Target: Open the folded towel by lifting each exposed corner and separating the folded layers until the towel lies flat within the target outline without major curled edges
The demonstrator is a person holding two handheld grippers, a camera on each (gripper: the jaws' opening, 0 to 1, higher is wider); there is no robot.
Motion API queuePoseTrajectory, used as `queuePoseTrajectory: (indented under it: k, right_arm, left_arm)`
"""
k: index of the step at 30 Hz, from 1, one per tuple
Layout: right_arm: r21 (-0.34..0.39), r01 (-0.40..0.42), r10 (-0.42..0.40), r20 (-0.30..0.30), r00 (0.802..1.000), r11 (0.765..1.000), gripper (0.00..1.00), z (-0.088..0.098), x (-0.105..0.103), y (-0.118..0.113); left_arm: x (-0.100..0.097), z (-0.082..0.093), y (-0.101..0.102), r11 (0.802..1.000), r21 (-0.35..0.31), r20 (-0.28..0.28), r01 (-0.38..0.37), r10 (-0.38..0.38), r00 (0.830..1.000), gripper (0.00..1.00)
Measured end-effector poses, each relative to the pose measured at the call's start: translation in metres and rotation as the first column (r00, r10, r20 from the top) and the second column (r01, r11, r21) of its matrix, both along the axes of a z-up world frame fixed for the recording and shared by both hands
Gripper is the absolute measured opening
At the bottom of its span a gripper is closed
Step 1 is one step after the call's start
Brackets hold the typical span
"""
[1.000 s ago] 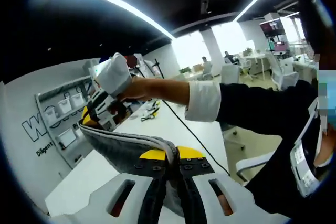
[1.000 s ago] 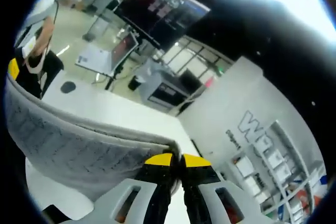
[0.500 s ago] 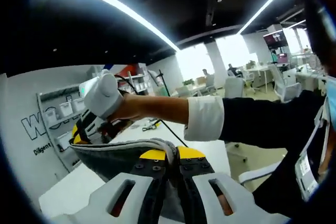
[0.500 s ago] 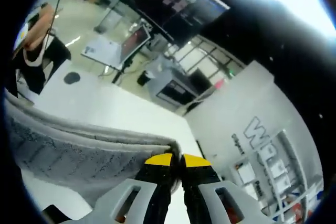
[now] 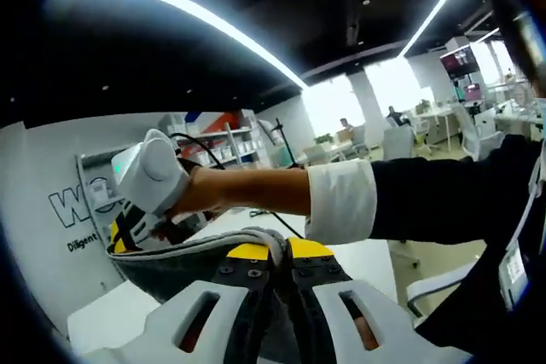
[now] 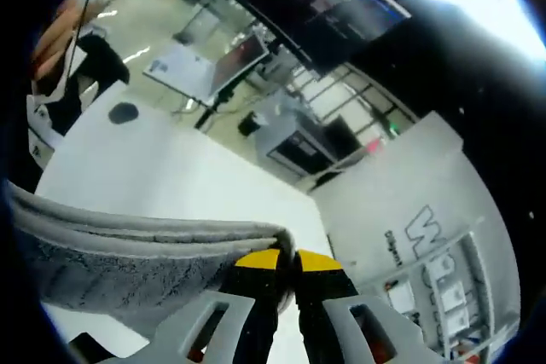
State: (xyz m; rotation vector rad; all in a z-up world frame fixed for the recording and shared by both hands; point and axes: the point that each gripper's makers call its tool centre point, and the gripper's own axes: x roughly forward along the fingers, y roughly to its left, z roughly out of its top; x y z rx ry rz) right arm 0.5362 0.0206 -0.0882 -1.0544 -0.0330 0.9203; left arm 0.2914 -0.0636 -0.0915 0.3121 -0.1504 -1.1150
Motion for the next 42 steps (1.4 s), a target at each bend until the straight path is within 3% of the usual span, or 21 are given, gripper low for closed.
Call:
queuePoseTrajectory:
  k: [7, 23, 32, 42]
  right_arm:
    - [-0.022, -0.039, 0.039, 0.006, 0.999, 0.999, 0.00, -0.007, 0.006, 0.027]
    - [-0.047, -0.124, 0.123, -0.032, 0.992, 0.991, 0.00, -0.040, -0.001, 0.080]
    - [-0.047, -0.147, 0.145, -0.044, 0.988, 0.988, 0.01, -0.054, -0.003, 0.094]
    - [-0.054, -0.150, 0.147, -0.058, 0.987, 0.987, 0.01, -0.070, -0.001, 0.101]
  left_arm:
    - [0.003, -0.003, 0.018, 0.999, -0.028, -0.008, -0.037, 0.037, 0.999, 0.04]
    - [0.004, -0.024, 0.050, 0.994, -0.012, -0.015, -0.110, 0.110, 0.994, 0.05]
    - [0.009, -0.029, 0.064, 0.989, -0.005, -0.024, -0.147, 0.147, 0.989, 0.05]
    - [0.010, -0.047, 0.078, 0.986, 0.014, -0.040, -0.168, 0.169, 0.985, 0.05]
